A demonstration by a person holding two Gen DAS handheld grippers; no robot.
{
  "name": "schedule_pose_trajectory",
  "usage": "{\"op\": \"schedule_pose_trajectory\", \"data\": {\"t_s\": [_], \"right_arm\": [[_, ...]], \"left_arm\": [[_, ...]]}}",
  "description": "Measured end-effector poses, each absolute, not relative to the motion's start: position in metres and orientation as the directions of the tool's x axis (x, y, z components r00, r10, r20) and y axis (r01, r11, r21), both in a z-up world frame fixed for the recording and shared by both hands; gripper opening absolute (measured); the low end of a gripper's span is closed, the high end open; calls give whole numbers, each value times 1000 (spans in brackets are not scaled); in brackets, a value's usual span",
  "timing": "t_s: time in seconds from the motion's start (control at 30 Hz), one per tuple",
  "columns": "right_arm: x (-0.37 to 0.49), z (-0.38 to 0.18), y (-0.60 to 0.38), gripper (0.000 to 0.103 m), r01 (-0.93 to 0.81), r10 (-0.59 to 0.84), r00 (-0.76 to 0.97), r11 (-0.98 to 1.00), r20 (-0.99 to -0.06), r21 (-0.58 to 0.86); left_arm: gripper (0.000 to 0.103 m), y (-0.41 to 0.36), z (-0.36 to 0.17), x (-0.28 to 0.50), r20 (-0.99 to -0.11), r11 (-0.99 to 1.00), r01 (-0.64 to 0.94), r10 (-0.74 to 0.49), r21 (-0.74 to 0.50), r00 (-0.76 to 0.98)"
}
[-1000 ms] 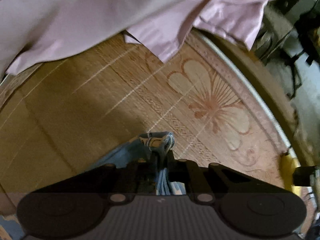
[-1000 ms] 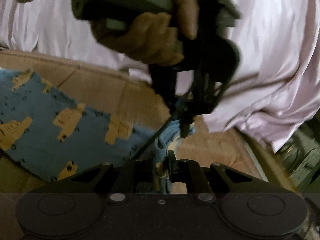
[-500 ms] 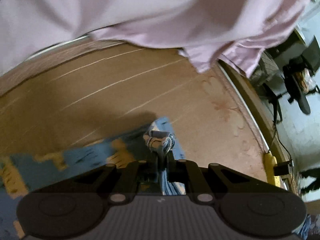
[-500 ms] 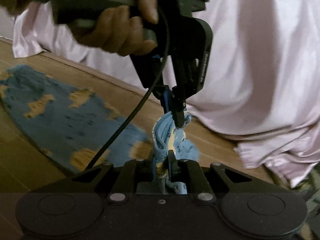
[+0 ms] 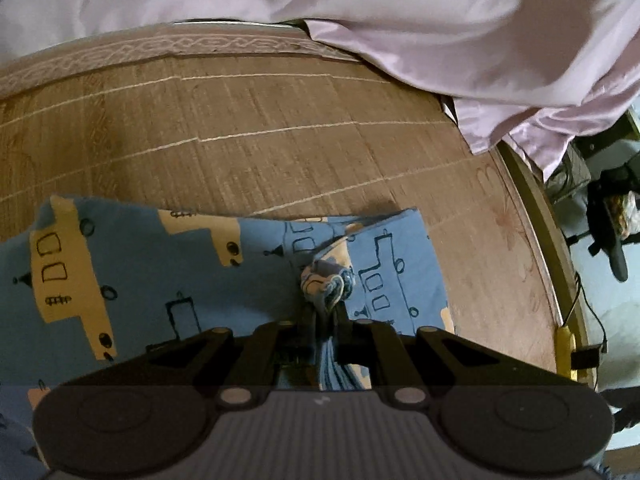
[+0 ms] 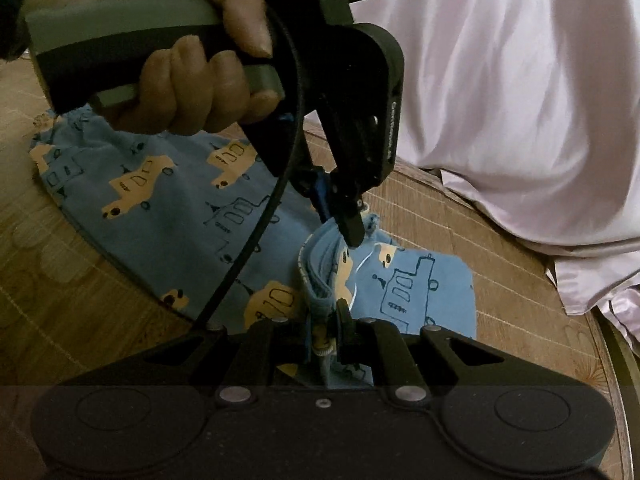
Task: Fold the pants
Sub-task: 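Lift the cuff end with both grippers and carry it over the pants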
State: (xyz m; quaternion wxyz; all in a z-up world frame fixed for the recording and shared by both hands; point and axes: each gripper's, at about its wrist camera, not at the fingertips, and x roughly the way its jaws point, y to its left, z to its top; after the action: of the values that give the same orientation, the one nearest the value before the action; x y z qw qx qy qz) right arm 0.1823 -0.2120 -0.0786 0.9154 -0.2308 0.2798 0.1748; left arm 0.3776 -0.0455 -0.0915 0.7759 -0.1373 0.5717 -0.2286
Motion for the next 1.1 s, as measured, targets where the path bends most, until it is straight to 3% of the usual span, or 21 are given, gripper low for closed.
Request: {"op": "schedule_pose_trajectory", "data": {"t_s": [0.37,0.7,1.1], "right_arm": [[173,-66,-209,11,-458,213,797,823,-565,-336],[166,-41,-166,11,-552,318,756,779,-572,-297],[166,-48,-104,11,-671,403,681,678,-612,-300]], "left_arm": [[8,-35,-68,359,-798,848,276,-522,-451,301],[8,27,-49,342,-786,857,246,-514,-453,343],[8,93,-63,325,-794,878,222,-478,-424,376]]}}
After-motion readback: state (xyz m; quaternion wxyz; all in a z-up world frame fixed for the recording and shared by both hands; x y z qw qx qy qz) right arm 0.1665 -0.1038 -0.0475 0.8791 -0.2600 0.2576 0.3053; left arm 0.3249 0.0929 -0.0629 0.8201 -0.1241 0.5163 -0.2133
